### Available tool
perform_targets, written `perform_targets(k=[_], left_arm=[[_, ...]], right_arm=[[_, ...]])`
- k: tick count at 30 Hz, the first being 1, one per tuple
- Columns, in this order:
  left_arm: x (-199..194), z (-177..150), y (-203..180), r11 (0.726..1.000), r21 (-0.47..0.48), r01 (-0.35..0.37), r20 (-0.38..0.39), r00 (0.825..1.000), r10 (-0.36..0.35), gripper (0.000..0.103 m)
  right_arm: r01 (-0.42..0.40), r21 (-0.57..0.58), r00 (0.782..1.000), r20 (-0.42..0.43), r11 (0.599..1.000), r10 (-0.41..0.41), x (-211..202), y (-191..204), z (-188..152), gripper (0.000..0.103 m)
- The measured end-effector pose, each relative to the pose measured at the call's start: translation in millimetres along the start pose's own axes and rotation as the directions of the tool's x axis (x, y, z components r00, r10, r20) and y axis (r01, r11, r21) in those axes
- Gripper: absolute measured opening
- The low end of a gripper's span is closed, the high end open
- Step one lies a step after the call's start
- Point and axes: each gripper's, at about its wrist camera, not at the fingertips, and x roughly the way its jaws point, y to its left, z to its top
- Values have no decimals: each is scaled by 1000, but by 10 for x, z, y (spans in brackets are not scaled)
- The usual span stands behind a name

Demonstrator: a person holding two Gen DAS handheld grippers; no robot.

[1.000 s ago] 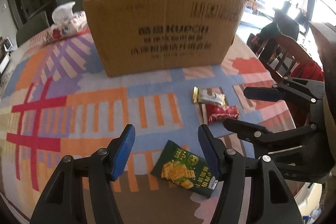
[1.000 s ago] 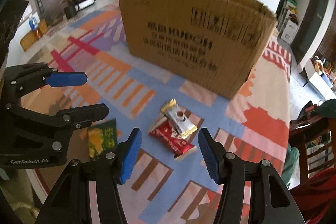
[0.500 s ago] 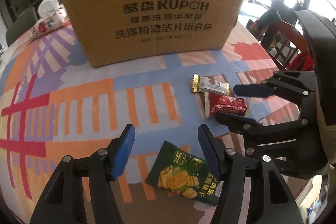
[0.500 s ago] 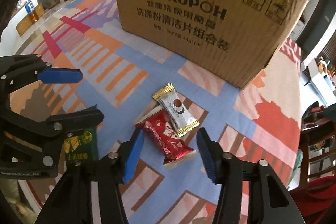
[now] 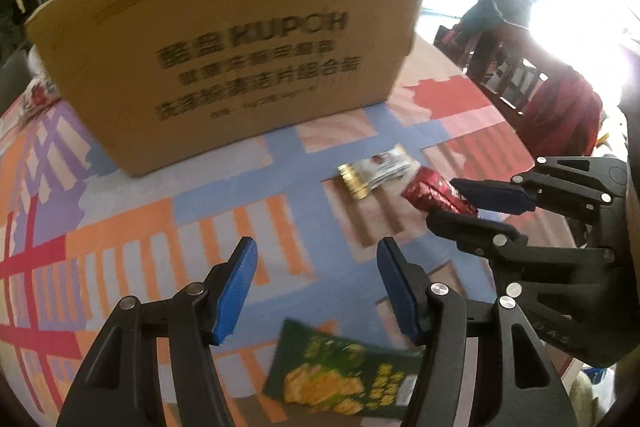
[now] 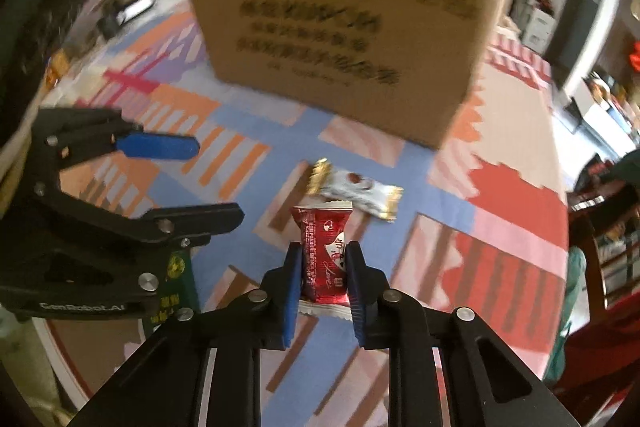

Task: Organize snacks
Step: 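Grasp the red chocolate with the right tool while the left tool grasps the white chocolate, then carry both chocolates into the box and open both tools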

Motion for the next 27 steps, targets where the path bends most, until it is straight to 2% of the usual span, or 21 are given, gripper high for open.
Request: perform_targets(k=[5,11,14,17,22,25,27], left_arm=[[102,166,-160,996,89,22,27,999,-25,60],[306,362,-336,976,219,10,32,999,-17,60],[392,428,-416,965,263,6,29,999,-15,59],[461,475,-460,960,279,14,23,1000,-22,54],[561,481,-477,966,250,63,-15,998,-61,25],[529,467,-442,971,218,97,-19,995,-95,21],[479,426,-407,974,207,91,-7,996,-91,19]], right_arm=[[40,113,998,39,993,-45,-117,-199,-44,23],[95,277,993,38,956,-110,-126,-383,-163,23],[82,336,994,40,938,-101,-123,-458,-220,23],[86,368,992,49,926,-112,-111,-468,-228,23],[81,392,992,62,916,-114,-117,-479,-206,23],[74,397,992,66,915,-109,-125,-485,-229,23],[68,398,992,69,915,-104,-125,-477,-228,23]])
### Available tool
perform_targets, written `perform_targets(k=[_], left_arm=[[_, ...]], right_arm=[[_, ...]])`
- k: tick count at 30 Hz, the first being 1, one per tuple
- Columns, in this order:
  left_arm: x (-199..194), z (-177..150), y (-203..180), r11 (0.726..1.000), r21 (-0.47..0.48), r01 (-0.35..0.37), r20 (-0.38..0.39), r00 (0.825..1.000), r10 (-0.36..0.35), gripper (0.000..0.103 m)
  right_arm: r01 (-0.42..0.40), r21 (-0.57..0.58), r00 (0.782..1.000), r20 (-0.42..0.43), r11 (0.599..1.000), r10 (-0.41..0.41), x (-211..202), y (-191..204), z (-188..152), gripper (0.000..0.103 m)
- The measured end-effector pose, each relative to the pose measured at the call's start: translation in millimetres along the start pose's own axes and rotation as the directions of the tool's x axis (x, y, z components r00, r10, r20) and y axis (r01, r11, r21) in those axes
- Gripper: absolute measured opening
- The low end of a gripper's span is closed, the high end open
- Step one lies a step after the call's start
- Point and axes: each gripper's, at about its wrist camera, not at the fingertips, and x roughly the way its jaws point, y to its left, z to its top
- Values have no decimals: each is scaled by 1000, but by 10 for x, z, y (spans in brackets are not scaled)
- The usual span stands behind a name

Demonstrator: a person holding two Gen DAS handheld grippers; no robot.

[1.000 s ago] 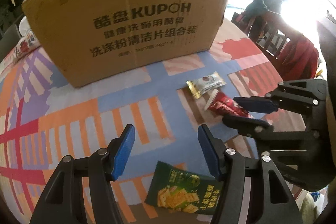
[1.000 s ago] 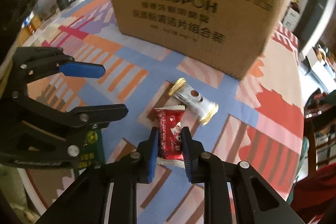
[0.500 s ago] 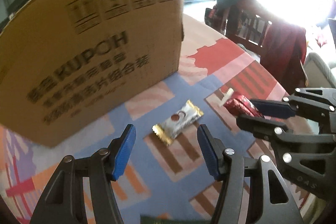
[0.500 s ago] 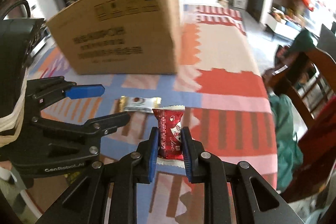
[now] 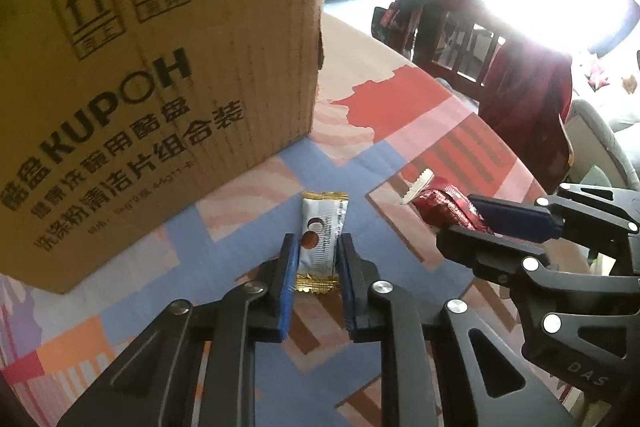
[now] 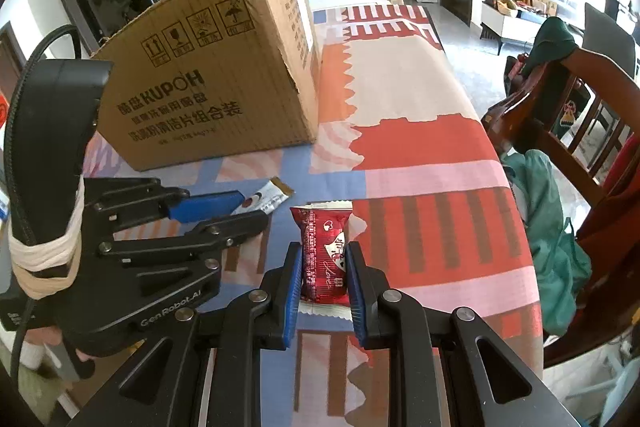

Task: Organize snacks
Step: 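Carry both chocolates into the box and open both tools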

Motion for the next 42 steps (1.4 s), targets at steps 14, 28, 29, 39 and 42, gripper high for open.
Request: perform_targets(k=[14,28,29,39,42], left_arm=[[-679,-256,152,993,-107,-40,131,990,54,19],[-1437,-204,354,980,-187,-68,298,947,122,19],[-1516,-182,378,979,-190,-72,309,942,130,19],[-1959,75,580,968,-215,-127,352,915,198,19],[-2036,161,638,964,-223,-146,368,903,222,19]], right_arm=[[-14,-33,999,49,999,16,-236,176,35,23],[-15,-127,983,182,992,38,-689,533,385,23],[-15,-135,980,193,991,41,-715,563,425,23],[-29,-190,964,253,981,78,-907,774,840,23],[-26,-212,960,268,977,84,-935,824,974,23]])
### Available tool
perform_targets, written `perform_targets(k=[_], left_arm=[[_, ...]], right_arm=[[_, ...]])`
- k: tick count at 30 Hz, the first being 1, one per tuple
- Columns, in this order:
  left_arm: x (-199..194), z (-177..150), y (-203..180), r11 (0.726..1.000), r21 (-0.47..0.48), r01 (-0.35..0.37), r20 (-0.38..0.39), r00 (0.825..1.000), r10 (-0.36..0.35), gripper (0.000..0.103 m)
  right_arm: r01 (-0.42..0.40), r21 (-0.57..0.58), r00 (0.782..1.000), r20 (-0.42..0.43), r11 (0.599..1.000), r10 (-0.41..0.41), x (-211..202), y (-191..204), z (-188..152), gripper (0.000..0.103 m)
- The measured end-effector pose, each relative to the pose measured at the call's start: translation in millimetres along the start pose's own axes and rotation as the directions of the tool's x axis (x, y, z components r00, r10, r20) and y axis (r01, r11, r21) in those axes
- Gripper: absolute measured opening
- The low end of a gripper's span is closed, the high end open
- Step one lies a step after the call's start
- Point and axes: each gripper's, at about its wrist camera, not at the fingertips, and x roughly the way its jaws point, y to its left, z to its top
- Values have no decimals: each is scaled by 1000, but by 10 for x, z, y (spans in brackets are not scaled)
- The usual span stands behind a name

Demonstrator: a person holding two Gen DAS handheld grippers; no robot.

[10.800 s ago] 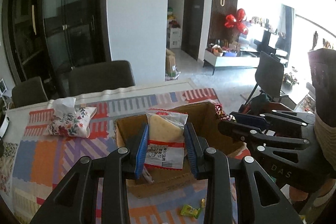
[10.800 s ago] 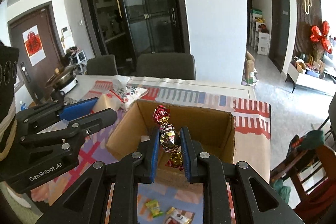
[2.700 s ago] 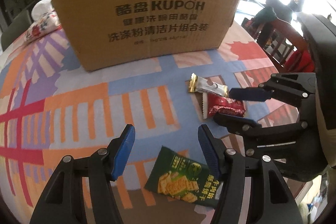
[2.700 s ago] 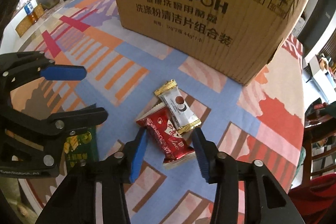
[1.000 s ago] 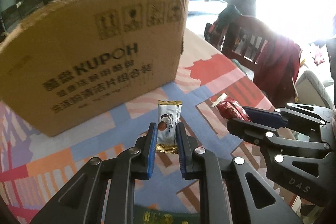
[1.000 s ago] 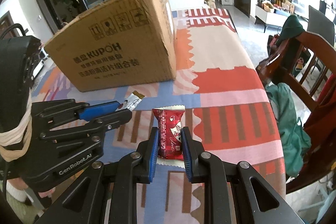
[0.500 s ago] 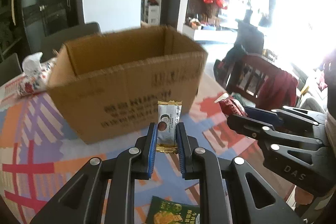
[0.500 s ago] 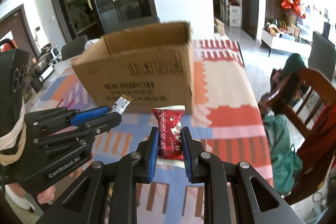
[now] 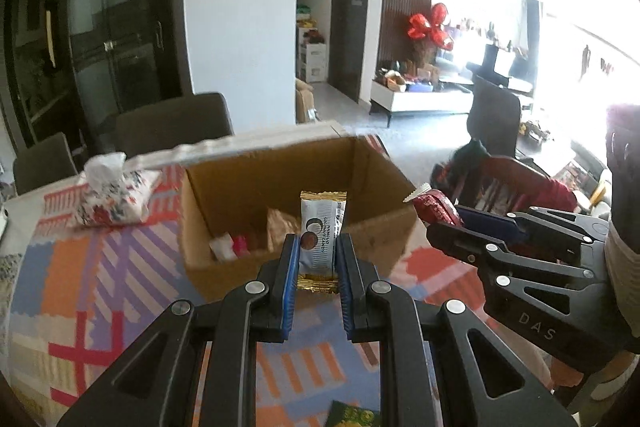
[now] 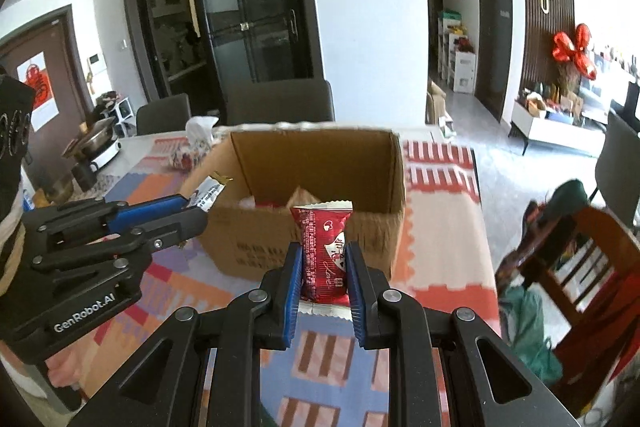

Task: Organize snacks
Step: 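Carry both chocolates into the box and open both tools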

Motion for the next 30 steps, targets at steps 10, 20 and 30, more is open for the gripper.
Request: perform_targets(k=[10,20,30], left_arm=[[109,328,233,999,-8,-51,13,999,51,19],[418,482,435,997,-43,-66,-61,996,64,19],[771,528,544,993,-74,-93,-159,984,80,19]], right_arm=[[13,-61,1000,26,998,-11,147,87,431,23],[27,-128,1000,-9,991,-29,451,125,718,23],[7,-123,995,-98,992,-19,835,120,771,23]])
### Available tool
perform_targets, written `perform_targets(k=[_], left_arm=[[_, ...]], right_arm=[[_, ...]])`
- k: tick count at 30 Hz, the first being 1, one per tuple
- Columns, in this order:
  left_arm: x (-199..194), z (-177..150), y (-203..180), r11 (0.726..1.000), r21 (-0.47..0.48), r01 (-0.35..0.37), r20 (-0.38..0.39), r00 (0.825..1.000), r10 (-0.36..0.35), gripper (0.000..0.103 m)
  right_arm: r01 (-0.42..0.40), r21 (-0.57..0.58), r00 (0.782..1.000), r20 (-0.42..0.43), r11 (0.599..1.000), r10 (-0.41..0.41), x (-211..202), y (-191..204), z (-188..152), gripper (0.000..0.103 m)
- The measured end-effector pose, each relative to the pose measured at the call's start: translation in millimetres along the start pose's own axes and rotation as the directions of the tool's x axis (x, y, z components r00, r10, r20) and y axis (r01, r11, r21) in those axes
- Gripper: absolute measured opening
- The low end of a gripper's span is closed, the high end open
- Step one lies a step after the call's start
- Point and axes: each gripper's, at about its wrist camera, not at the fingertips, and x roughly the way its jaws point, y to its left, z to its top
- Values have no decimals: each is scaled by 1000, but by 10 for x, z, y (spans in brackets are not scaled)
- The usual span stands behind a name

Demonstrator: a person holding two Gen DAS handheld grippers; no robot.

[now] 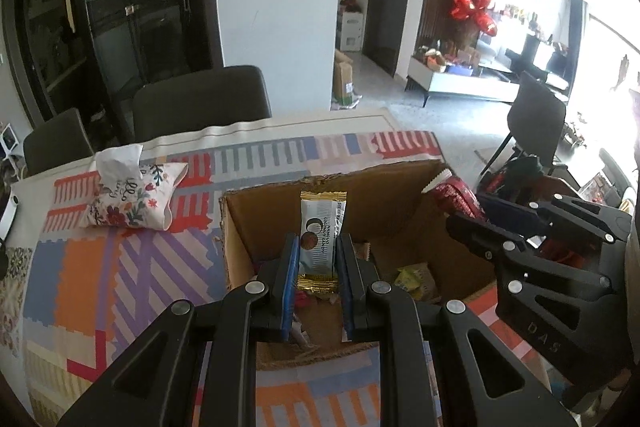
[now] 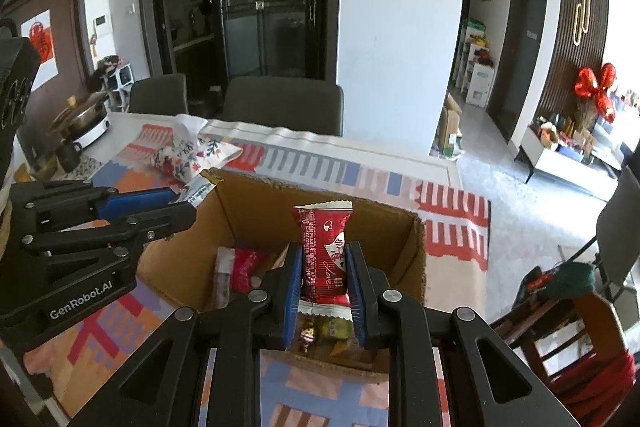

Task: Organize snacks
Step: 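Carry both chocolates into the box and open both tools, then move the right tool back to the green cracker bag on the table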

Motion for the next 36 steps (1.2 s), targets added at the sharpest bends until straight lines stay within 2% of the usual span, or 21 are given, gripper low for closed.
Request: perform_targets(k=[5,7,10,13,15,17,21,23,30,36], left_arm=[[131,12,-17,1000,11,-30,-36,999,30,22],[145,3,-20,999,15,-51,-41,998,52,32],[74,-51,-5,998,14,-64,-26,998,64,35],[-43,-107,1,997,9,-82,-1,997,82,49],[-161,-172,1,995,8,-103,30,994,103,53],[-284,-257,-3,991,5,-131,53,990,131,60],[-491,-465,-14,984,11,-175,88,981,174,66],[-575,-576,-5,984,2,-177,100,979,175,70],[-820,-1038,-56,979,-23,-204,123,971,205,77],[-963,-1353,-126,974,-37,-221,125,966,224,79]], right_arm=[[-30,48,998,-49,998,32,147,-72,0,23],[-30,66,998,-59,997,34,174,-103,-5,24],[-11,69,998,-62,998,15,151,-125,-27,49],[18,30,999,-38,999,-17,48,-67,-88,49],[15,17,999,-29,1000,-15,-21,-26,-131,50],[14,-1,1000,-11,1000,-14,-126,25,-195,59],[14,-24,1000,29,1000,-13,-328,127,-334,62],[17,-21,999,43,1000,-16,-417,178,-415,70],[17,-1,996,87,1000,-17,-681,292,-728,72],[-13,9,997,78,1000,13,-801,355,-1029,73]])
